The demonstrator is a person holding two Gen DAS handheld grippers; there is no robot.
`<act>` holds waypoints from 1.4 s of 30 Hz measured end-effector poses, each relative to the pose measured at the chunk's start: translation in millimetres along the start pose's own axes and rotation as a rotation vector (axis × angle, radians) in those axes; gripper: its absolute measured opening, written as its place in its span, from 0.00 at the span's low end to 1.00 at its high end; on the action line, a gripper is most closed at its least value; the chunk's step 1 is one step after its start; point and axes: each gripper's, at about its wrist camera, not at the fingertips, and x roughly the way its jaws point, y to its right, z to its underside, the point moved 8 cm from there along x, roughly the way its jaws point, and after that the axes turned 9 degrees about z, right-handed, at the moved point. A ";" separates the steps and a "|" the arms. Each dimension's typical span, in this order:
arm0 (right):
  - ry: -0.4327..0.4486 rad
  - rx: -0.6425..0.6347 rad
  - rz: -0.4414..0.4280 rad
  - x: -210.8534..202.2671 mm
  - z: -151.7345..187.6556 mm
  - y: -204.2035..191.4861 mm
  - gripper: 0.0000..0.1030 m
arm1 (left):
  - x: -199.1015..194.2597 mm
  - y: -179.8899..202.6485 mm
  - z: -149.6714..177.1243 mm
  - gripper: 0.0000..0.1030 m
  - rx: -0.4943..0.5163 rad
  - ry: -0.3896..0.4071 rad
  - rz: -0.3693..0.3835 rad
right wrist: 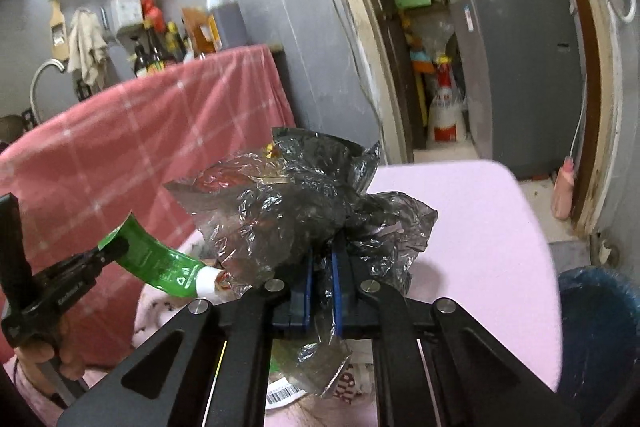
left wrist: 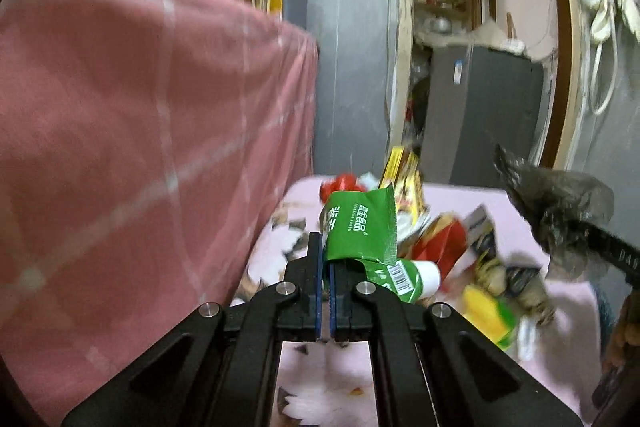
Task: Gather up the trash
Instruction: 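Carry both items over the blue bin and open both grippers to drop them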
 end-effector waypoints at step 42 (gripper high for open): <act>0.039 0.147 0.410 -118.8 103.5 249.2 0.06 | 64.8 343.5 80.3 0.02 0.000 -0.179 0.306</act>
